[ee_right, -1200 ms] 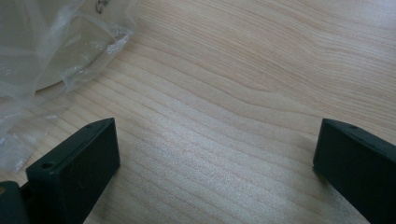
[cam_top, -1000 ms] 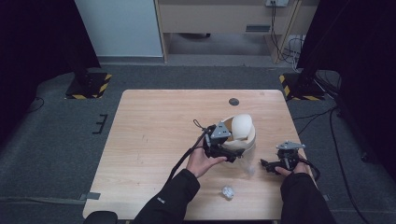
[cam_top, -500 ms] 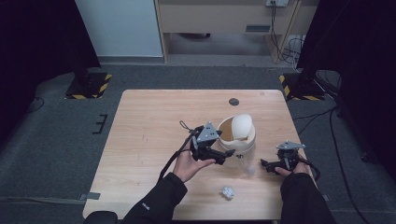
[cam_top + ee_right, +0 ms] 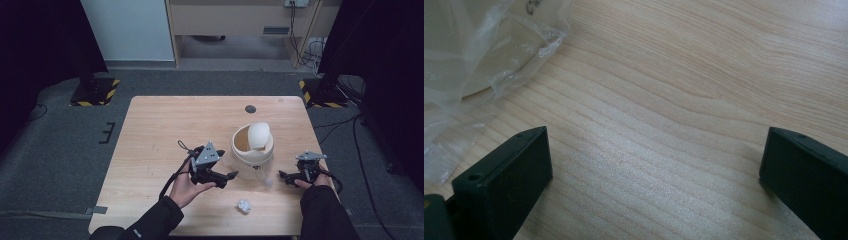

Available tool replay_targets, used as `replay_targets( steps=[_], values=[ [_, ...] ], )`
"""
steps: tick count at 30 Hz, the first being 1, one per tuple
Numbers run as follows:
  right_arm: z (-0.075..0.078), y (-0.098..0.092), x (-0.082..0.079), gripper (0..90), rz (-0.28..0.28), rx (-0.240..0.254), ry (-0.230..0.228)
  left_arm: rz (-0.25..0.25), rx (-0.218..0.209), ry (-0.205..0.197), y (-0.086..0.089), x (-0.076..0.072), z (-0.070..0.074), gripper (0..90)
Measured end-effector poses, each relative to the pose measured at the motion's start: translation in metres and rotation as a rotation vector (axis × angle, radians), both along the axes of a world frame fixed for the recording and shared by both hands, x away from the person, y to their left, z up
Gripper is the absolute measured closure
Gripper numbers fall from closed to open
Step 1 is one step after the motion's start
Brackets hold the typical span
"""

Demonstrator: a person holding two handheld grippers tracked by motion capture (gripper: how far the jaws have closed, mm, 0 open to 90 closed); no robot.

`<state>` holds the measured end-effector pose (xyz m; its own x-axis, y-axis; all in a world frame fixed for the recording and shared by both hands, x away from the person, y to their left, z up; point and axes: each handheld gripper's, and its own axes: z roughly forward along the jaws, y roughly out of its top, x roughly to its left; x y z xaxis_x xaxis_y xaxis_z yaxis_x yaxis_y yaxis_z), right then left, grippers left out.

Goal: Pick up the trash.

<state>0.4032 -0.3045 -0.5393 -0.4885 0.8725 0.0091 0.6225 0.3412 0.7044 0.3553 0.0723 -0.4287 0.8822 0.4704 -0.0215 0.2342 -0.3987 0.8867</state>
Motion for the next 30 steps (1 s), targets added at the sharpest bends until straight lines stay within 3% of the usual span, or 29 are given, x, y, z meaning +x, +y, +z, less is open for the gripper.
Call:
replay_targets(
  steps=[12, 22, 30],
  values=[
    [0.000, 0.000, 0.000, 0.6, 0.000, 0.000, 0.000, -0.013, 0.021, 0.044, 0.001, -0.013, -0.025, 19.1],
    [0.000, 0.000, 0.000, 0.6, 0.000, 0.000, 0.000, -0.058, 0.093, 0.108, -0.013, -0.022, -0.056, 21.3],
    [0.000, 0.000, 0.000, 0.6, 0.001, 0.000, -0.001, -0.111, 0.113, 0.132, -0.028, -0.029, -0.065, 22.7]
  ],
)
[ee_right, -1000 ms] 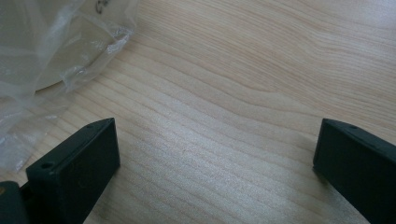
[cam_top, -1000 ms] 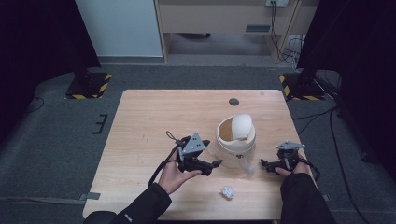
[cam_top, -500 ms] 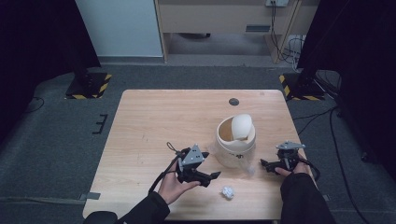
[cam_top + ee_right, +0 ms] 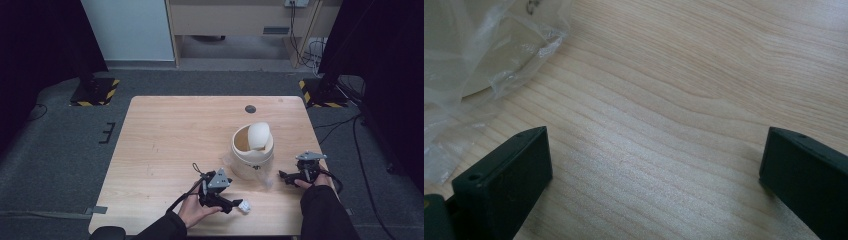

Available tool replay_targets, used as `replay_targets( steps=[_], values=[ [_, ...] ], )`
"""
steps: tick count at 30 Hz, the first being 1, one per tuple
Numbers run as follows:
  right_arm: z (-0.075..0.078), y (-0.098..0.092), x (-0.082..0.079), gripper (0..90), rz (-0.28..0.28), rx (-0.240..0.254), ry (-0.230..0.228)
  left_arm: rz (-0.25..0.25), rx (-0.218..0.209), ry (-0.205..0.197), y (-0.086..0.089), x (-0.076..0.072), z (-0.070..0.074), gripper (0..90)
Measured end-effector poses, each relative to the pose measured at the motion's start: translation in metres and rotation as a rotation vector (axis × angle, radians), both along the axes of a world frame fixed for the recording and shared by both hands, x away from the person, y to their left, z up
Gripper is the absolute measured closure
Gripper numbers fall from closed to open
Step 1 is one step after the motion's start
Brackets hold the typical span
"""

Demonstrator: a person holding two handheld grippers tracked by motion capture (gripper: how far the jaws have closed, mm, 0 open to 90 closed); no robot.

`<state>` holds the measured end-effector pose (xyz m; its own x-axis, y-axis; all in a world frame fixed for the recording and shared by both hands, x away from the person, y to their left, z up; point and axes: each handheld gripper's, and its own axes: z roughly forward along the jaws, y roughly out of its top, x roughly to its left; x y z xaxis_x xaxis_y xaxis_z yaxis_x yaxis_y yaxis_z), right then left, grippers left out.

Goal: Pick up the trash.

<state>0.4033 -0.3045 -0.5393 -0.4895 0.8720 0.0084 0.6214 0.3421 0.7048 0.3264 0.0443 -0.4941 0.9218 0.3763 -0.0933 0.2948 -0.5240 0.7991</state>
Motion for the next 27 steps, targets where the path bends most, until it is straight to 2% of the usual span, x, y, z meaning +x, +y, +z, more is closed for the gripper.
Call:
replay_targets(
  steps=[2, 9, 20, 27],
  values=[
    [0.000, 0.000, 0.000, 0.6, -0.001, 0.001, -0.001, -0.025, 0.012, 0.012, -0.007, -0.003, -0.005, 23.0],
    [0.000, 0.000, 0.000, 0.6, 0.000, 0.000, 0.000, -0.063, 0.054, 0.035, -0.021, -0.007, -0.019, 25.3],
    [0.000, 0.000, 0.000, 0.6, 0.000, 0.000, 0.000, -0.084, 0.086, 0.066, -0.032, -0.009, -0.032, 33.9],
    [0.000, 0.000, 0.000, 0.6, 0.001, 0.000, 0.000, -0.093, 0.104, 0.033, -0.036, -0.012, -0.035, 40.2]
  ],
)
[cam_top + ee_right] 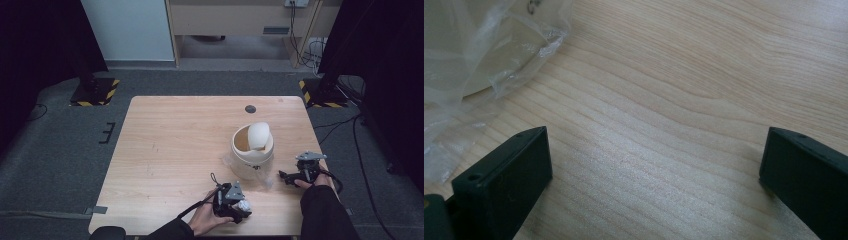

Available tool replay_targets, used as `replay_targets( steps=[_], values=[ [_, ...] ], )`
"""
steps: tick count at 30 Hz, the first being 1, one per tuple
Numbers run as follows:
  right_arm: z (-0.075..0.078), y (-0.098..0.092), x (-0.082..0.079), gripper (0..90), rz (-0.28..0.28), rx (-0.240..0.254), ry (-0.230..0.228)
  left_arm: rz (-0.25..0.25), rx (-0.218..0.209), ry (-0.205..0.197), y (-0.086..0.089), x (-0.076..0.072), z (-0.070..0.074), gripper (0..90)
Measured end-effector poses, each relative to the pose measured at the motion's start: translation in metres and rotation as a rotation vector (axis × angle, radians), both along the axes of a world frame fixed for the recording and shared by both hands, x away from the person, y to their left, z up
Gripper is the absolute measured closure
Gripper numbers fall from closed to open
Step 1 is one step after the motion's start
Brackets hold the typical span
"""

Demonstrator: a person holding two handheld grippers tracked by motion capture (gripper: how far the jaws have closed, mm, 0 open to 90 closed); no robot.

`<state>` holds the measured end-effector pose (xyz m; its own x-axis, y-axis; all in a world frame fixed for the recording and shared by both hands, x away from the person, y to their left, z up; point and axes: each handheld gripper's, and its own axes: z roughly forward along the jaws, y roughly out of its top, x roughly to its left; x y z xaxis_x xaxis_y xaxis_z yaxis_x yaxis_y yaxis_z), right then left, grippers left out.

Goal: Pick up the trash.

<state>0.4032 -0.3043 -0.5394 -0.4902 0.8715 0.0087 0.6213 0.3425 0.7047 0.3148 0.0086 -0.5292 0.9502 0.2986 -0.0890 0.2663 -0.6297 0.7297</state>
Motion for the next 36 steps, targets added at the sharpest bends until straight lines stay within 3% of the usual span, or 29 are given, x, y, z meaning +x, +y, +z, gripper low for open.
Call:
replay_targets(
  steps=[5, 12, 23, 28, 36],
  values=[
    [0.000, 0.000, 0.000, 0.6, 0.002, 0.000, -0.001, 0.011, 0.007, -0.026, 0.001, 0.000, 0.000, 47.8],
    [0.000, 0.000, 0.000, 0.6, 0.001, 0.000, 0.000, 0.061, -0.030, 0.000, 0.004, 0.001, -0.002, 61.8],
    [0.000, 0.000, 0.000, 0.6, 0.001, 0.001, 0.000, 0.075, -0.030, 0.013, 0.010, 0.004, 0.001, 62.8],
    [0.000, 0.000, 0.000, 0.6, 0.001, 0.001, 0.000, 0.096, -0.069, 0.021, 0.018, 0.007, 0.009, 62.9],
    [0.000, 0.000, 0.000, 0.6, 0.001, 0.001, 0.000, 0.167, -0.146, -0.002, 0.044, 0.016, 0.033, 62.9]
  ],
)
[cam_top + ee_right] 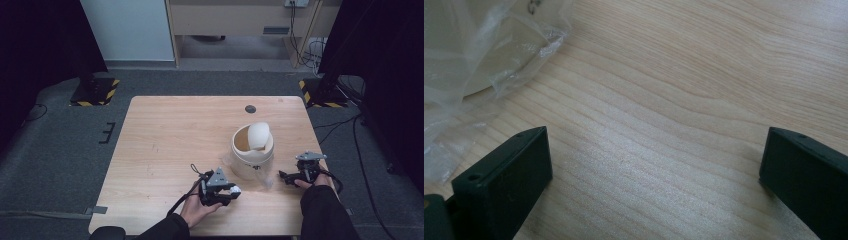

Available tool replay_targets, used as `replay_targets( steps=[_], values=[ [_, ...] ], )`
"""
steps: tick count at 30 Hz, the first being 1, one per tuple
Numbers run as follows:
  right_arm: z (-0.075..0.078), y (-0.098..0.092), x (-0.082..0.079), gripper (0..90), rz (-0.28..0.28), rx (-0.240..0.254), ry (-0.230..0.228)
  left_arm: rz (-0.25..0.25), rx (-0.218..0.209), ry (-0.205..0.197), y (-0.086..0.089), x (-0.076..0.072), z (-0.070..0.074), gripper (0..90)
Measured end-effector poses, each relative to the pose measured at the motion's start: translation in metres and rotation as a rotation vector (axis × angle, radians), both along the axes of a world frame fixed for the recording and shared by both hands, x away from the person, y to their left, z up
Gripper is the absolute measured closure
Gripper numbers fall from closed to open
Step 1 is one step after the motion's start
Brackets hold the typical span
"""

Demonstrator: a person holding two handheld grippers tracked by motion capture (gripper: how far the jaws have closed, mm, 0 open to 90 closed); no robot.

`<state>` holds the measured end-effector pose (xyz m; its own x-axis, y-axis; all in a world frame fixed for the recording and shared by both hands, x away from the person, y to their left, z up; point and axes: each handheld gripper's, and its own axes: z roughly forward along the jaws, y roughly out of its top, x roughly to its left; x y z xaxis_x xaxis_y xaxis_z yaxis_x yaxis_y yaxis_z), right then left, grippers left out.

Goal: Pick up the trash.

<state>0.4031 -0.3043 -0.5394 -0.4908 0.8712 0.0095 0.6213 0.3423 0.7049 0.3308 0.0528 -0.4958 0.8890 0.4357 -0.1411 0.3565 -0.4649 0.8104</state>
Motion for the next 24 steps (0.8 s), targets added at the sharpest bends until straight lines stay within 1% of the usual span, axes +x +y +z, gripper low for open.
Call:
replay_targets(
  steps=[1, 3, 4, 6, 8, 9, 11, 13, 15, 18, 19, 20, 21, 23, 24],
  values=[
    [0.000, 0.000, 0.000, 0.6, 0.000, 0.000, 0.000, 0.021, -0.019, -0.010, 0.008, 0.002, 0.007, 62.9],
    [0.000, 0.000, 0.000, 0.6, 0.000, 0.000, 0.000, 0.028, -0.027, -0.012, 0.011, 0.002, 0.009, 62.8],
    [0.000, 0.000, 0.000, 0.6, 0.000, 0.000, 0.000, 0.046, -0.041, -0.016, 0.019, 0.004, 0.014, 62.8],
    [0.000, 0.000, 0.000, 0.6, 0.000, 0.000, 0.000, 0.062, -0.050, -0.018, 0.026, 0.005, 0.018, 62.8],
    [0.000, 0.000, 0.000, 0.6, 0.000, 0.000, 0.000, 0.069, -0.056, -0.019, 0.028, 0.006, 0.019, 62.8],
    [0.000, 0.000, 0.000, 0.6, 0.000, 0.000, 0.000, 0.086, -0.072, -0.024, 0.035, 0.007, 0.024, 62.8],
    [0.000, 0.000, 0.000, 0.6, 0.000, 0.000, 0.000, 0.092, -0.077, -0.028, 0.038, 0.007, 0.026, 62.8],
    [0.000, 0.000, 0.000, 0.6, 0.000, 0.000, 0.000, 0.117, -0.097, -0.037, 0.048, 0.008, 0.032, 62.8],
    [0.000, 0.000, 0.000, 0.6, 0.002, -0.001, 0.000, 0.134, -0.109, -0.042, 0.054, 0.009, 0.035, 62.8],
    [0.000, 0.000, 0.000, 0.6, 0.000, 0.000, 0.000, 0.159, -0.130, -0.054, 0.062, 0.011, 0.042, 62.8],
    [0.000, 0.000, 0.000, 0.6, 0.000, 0.000, 0.000, 0.159, -0.130, -0.054, 0.062, 0.011, 0.042, 62.8],
    [0.000, 0.000, 0.000, 0.6, 0.000, 0.000, 0.000, 0.166, -0.143, -0.066, 0.064, 0.011, 0.046, 62.9],
    [0.000, 0.000, 0.000, 0.6, 0.000, 0.000, 0.000, 0.166, -0.143, -0.066, 0.064, 0.011, 0.046, 62.8],
    [0.000, 0.000, 0.000, 0.6, 0.001, -0.001, 0.000, 0.170, -0.154, -0.080, 0.067, 0.012, 0.051, 62.7],
    [0.000, 0.000, 0.000, 0.6, 0.000, 0.000, 0.000, 0.181, -0.173, -0.089, 0.071, 0.014, 0.057, 62.6]
  ],
)
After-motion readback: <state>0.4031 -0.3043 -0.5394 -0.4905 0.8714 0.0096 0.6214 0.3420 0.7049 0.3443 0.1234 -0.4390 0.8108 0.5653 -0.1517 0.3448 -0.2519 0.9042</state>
